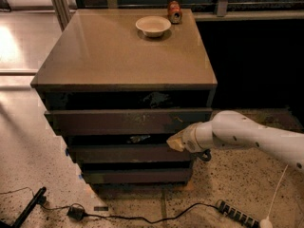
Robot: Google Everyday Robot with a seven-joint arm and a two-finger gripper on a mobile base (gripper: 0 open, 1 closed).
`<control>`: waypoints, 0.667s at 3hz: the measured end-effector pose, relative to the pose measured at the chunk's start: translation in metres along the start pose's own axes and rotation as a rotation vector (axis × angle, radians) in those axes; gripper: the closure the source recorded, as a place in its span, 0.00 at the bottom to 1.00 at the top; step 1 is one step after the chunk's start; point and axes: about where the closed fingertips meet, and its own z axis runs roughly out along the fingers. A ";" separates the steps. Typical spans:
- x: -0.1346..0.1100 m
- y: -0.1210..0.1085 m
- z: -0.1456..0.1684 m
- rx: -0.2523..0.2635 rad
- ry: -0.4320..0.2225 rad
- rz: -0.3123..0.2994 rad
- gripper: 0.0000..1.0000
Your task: Close top drawer
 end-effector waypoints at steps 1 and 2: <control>-0.019 -0.016 0.011 0.040 -0.065 0.011 1.00; -0.031 -0.026 0.020 0.067 -0.107 0.008 1.00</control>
Offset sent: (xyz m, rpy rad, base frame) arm 0.0520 0.0109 0.0101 0.0599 -0.1278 -0.0784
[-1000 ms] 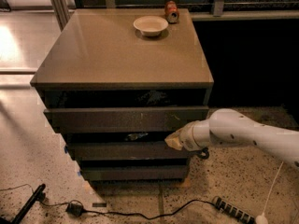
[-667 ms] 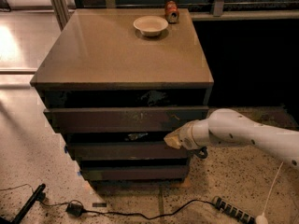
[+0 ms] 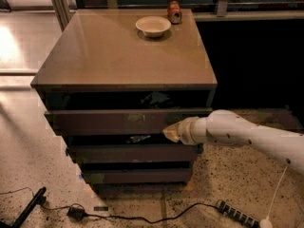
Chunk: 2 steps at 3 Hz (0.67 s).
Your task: Close top drawer
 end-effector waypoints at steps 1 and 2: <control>0.004 -0.005 0.005 -0.034 -0.012 0.026 1.00; 0.003 -0.006 0.005 -0.024 -0.019 0.031 1.00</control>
Offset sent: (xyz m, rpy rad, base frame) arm 0.0081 -0.0079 -0.0095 0.0680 0.0403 0.0089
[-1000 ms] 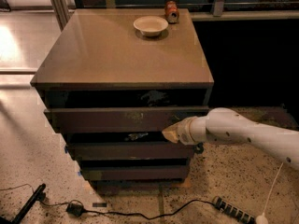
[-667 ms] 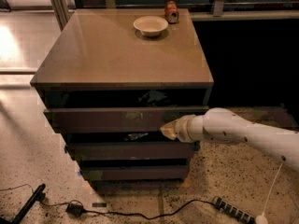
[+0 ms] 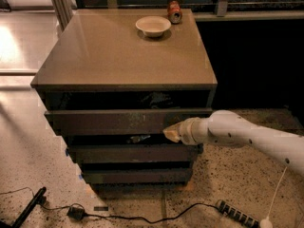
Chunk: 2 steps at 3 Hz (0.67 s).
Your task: Close top drawer
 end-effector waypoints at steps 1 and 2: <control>0.000 -0.003 -0.001 0.025 -0.013 0.004 1.00; 0.003 0.000 -0.001 0.009 -0.002 0.005 1.00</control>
Offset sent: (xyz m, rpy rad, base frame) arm 0.0011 -0.0085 0.0000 -0.0052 -0.0290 -0.0385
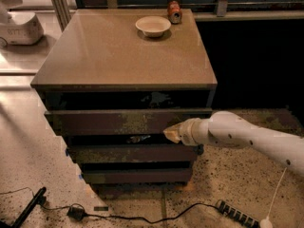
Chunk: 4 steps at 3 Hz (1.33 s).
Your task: Close top drawer
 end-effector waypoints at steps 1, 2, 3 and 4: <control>0.020 0.005 -0.022 -0.016 0.045 0.014 1.00; 0.051 0.013 -0.065 0.015 0.062 0.085 1.00; 0.089 0.020 -0.117 0.080 0.061 0.165 1.00; 0.109 0.015 -0.139 0.117 0.060 0.206 1.00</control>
Offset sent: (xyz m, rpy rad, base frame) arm -0.1343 -0.1267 0.0030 -0.0075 0.1531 -0.1947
